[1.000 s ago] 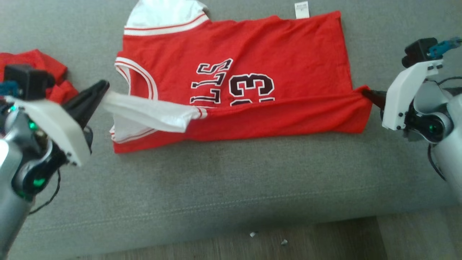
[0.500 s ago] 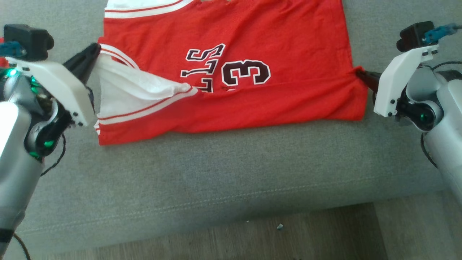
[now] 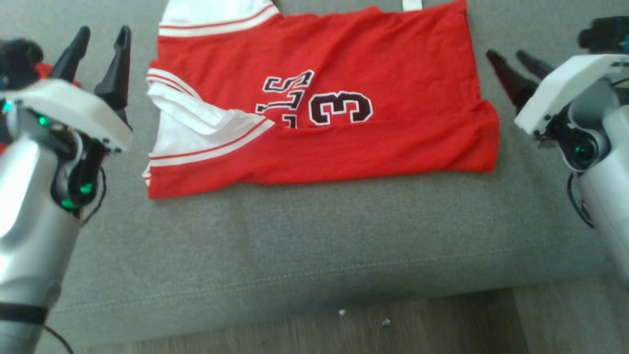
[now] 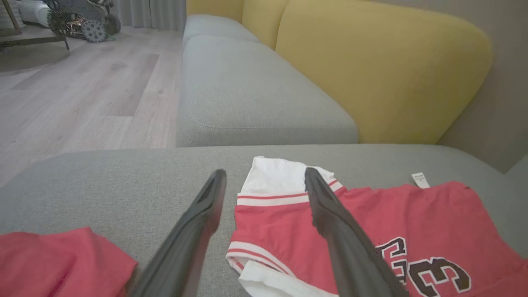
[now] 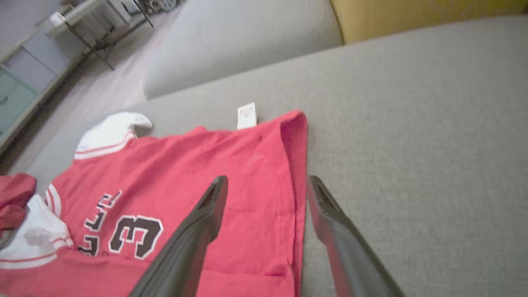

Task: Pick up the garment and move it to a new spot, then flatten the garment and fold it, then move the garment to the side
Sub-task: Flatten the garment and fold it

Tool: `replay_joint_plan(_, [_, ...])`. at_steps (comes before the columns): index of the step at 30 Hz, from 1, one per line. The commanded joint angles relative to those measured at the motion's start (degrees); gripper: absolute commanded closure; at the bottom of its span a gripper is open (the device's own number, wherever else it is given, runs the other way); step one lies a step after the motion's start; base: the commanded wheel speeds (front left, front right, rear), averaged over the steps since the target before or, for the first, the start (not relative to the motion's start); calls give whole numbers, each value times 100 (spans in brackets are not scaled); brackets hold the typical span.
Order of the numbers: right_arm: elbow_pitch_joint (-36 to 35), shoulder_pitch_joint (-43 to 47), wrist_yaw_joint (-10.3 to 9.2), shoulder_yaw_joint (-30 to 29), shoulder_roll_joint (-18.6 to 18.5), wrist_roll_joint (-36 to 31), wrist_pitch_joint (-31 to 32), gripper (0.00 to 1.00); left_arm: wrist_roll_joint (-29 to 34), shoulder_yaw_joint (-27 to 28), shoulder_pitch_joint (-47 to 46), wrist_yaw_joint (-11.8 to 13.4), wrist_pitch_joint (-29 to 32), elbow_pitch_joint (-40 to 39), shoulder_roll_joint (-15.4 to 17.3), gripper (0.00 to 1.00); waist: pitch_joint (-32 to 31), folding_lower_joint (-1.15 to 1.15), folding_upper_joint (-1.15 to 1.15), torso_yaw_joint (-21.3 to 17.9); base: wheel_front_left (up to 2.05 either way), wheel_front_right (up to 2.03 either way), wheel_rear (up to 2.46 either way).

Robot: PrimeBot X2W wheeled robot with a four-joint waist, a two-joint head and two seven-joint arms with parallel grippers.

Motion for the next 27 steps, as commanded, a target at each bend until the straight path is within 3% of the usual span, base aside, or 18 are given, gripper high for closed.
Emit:
replay_joint_plan(1, [-182, 101, 36, -40, -37, 32, -228, 0, -69, 319, -26, 26, -160, -182, 186, 0, -138, 0, 0, 64, 0, 0, 0])
replay_joint_plan(8, [-461, 568, 36, -157, 12, -41, -1298, 0, -228, 585, 689, 229, -810, -624, 84, 0, -602, 0, 0, 148, 0, 0, 0])
replay_joint_plan(15, [-793, 1194, 36, -408, 112, -509, -2260, 0, 62, 717, 1716, 661, -1098, -1481, -162, 0, -1042, 0, 0, 232, 0, 0, 0])
replay_joint_plan(21, [-1016, 1695, 36, -827, 399, -1098, -2735, 0, 465, 986, 2454, 859, -1125, -2051, -565, 0, -1182, 0, 0, 244, 0, 0, 0])
replay_joint_plan(27, [-1307, 2214, 36, -1356, 873, -1757, -2921, 0, 908, 1285, 3094, 818, -1127, -2175, -1054, 0, -1221, 0, 0, 164, 0, 0, 0])
